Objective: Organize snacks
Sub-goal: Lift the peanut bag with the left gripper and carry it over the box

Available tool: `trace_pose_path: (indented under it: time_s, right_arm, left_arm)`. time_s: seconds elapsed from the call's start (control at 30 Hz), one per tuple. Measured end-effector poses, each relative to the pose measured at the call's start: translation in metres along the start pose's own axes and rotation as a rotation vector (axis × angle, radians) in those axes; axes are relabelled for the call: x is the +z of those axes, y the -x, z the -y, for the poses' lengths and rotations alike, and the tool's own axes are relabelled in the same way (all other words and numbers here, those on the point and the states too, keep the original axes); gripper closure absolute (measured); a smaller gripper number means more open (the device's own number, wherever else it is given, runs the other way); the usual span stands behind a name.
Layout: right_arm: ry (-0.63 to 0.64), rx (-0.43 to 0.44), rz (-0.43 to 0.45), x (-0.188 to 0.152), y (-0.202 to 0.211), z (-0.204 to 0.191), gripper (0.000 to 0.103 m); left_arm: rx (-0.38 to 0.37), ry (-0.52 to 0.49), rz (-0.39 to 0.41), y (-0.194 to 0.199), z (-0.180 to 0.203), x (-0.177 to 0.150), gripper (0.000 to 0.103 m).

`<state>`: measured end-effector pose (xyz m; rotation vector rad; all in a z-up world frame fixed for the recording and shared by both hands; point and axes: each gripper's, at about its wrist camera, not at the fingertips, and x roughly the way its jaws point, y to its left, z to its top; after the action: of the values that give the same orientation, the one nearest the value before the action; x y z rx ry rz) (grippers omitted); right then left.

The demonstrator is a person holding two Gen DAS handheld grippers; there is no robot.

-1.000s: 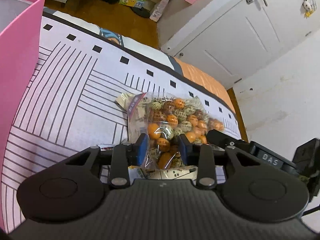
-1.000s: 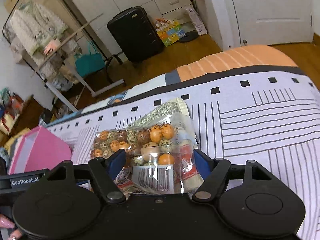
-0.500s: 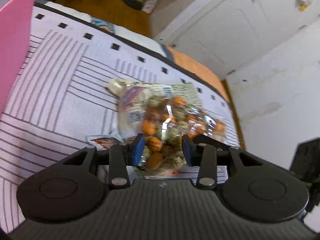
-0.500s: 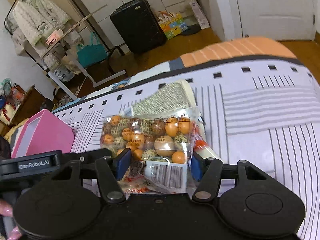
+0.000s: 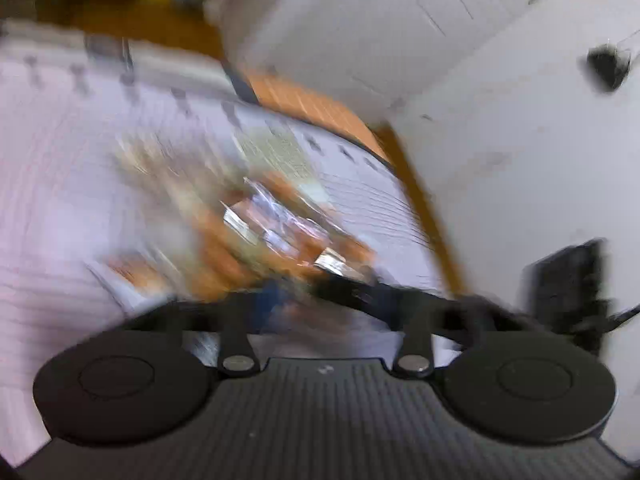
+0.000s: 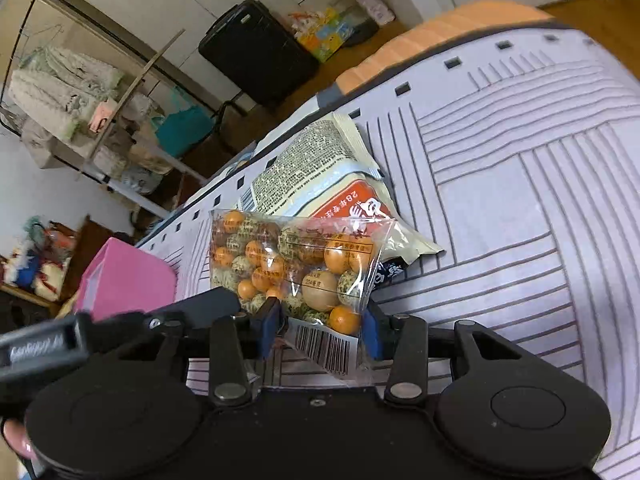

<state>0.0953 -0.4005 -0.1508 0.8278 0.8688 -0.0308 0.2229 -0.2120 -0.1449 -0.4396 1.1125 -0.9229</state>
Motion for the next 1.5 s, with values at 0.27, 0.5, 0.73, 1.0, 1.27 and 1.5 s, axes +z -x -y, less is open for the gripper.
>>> trace_pose_path:
  time_s: [0.27,0.5,0.73,1.0,1.27,1.5]
  right_arm:
    - [-0.138,-0.026,0.013,-0.030,0.016,0.004,0.052]
    - [0.422,-0.162,-0.025,-0.071,0.034,-0.050,0.022]
    - [0.972,-0.244,0.011,-0.079,0.021,-0.080,0.004]
    - [1.073,-0.257,-0.024,-0.072,-0.023,-0.068,0.004]
    - [0.779,-0.212,0.052,-0.067,-0.007,-0.059,0.026]
    - [0.785,-0.265,0.035,-0.090,0.012,-0.082,0.029]
  left_arm:
    - [0.127,0.096,0.082,0.019,-0.016,0.001,0.063]
    - [0.179,0.117,0.071,0.033,-0.020,-0.024,0.047]
    - [0.167,0.096,0.077,0.023,-0.006,-0.044,0.047]
    - [0.163,0.122,0.072,-0.013,-0.007,-0.059,0.047]
    - [0.124,0.122,0.103,-0.024,-0.011,-0.068,0.047]
    - [0.161,0.011,0.001,-0.016,0.017,-0.067,0.049]
